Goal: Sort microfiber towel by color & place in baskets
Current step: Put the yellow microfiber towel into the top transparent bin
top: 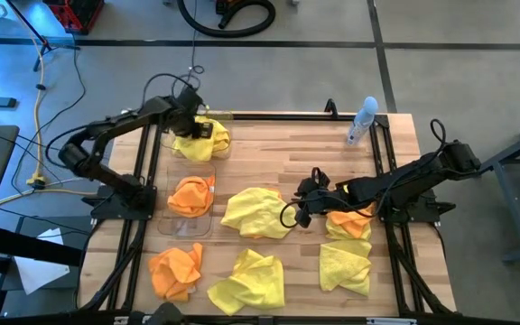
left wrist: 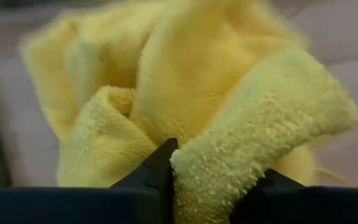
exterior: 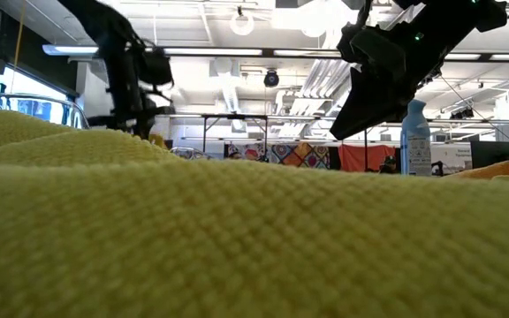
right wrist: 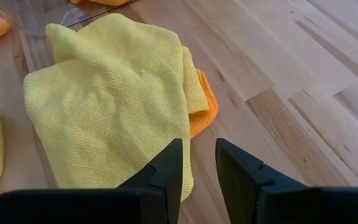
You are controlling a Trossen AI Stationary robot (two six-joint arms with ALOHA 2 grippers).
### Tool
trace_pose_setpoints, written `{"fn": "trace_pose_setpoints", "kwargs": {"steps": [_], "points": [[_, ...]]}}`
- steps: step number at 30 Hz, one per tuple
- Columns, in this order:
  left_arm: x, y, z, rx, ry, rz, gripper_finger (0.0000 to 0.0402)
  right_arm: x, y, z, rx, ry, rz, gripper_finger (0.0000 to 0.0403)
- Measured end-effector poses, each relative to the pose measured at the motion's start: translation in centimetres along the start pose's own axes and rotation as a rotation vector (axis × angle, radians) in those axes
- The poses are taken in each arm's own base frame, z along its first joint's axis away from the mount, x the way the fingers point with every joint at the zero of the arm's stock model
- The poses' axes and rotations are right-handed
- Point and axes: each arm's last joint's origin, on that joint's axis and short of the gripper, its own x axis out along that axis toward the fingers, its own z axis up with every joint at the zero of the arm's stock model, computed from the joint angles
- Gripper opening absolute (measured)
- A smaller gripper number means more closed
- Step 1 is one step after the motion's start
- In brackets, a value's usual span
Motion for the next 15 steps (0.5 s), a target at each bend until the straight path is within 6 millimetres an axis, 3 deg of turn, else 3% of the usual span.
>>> {"fn": "trace_pose_setpoints", "kwargs": {"steps": [8, 11, 15], "points": [[5.9, 0.0, 0.9, -0.011, 0.085, 0.054, 0.0089, 0.0, 0.0, 0.0, 0.000, 0.000, 0.000, 0.0089], [6.5, -0.1, 1.4, -0.010, 0.097, 0.062, 0.0089, 0.0, 0.0, 0.0, 0.000, 0.000, 0.000, 0.0089], [5.7, -0.1, 1.6, -0.004, 0.104, 0.054, 0.0089, 0.0, 0.0, 0.0, 0.000, 0.000, 0.000, 0.0089]]}}
